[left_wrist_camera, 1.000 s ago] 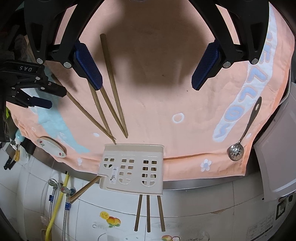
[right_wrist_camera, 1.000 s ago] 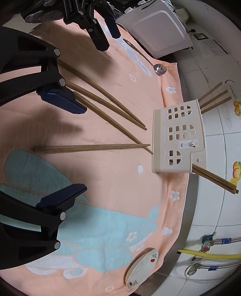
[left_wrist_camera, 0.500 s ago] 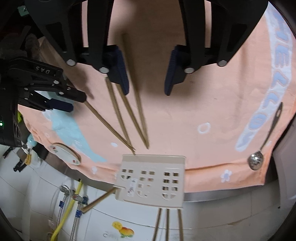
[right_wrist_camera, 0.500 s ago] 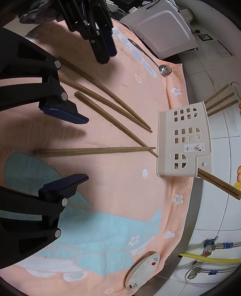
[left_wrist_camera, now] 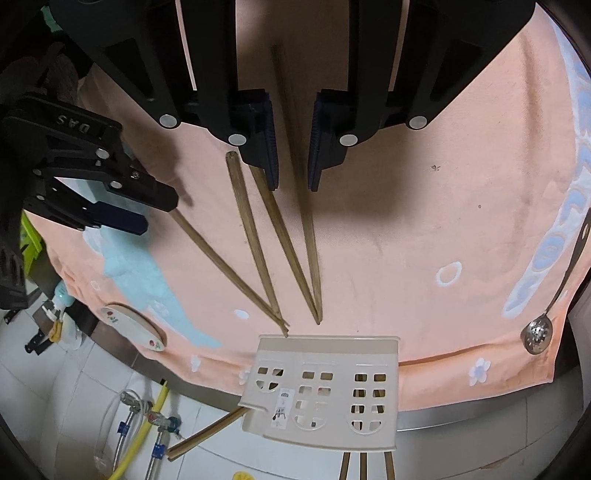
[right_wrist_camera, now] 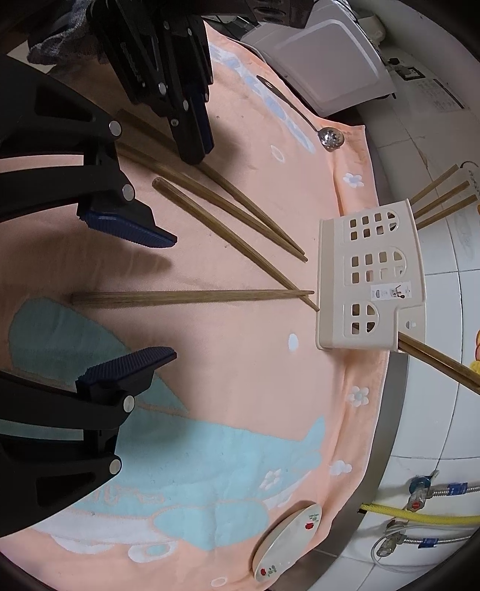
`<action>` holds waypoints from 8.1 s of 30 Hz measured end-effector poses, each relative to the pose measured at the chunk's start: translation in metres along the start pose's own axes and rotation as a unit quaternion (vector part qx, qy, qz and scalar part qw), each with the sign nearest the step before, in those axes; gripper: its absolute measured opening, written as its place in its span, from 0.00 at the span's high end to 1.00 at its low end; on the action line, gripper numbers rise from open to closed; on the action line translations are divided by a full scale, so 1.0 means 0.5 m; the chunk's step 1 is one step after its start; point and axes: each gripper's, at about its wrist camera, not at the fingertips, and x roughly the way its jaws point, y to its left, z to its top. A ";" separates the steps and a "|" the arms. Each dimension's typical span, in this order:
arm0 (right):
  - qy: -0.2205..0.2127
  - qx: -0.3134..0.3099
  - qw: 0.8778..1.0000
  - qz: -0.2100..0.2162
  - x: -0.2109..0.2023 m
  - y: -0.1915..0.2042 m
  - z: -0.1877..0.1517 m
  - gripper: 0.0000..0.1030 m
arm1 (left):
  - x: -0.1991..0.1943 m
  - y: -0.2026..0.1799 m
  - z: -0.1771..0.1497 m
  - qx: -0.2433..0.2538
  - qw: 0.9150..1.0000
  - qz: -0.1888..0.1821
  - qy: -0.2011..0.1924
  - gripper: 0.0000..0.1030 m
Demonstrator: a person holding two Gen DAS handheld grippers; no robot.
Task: Organize utensils
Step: 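Close the left gripper on a chopstick while the right gripper grasps another chopstick, then lift both held chopsticks and carry them above the utensil holder, then open the left gripper while the right gripper opens, dropping chopsticks into the holder, then withdraw both open grippers back over the last two chopsticks, then close the right gripper on a chopstick while the left gripper grasps the other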
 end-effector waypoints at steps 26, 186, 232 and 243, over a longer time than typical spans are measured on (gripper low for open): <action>0.009 0.018 1.000 0.020 0.030 -0.002 -0.004 0.79 | 0.010 0.029 -0.006 -0.023 1.000 -0.003 -0.004 0.93; 0.020 0.035 0.999 0.009 0.110 0.094 0.079 0.77 | -0.168 0.153 0.032 -0.037 0.987 0.091 -0.124 0.24; -0.050 0.024 0.998 0.011 -0.054 0.014 0.068 0.94 | 0.035 -0.047 0.011 0.026 0.999 0.023 0.002 0.92; -0.094 0.011 0.995 0.021 -0.125 -0.013 0.167 0.93 | -0.065 -0.033 0.110 0.035 0.997 -0.002 -0.064 0.95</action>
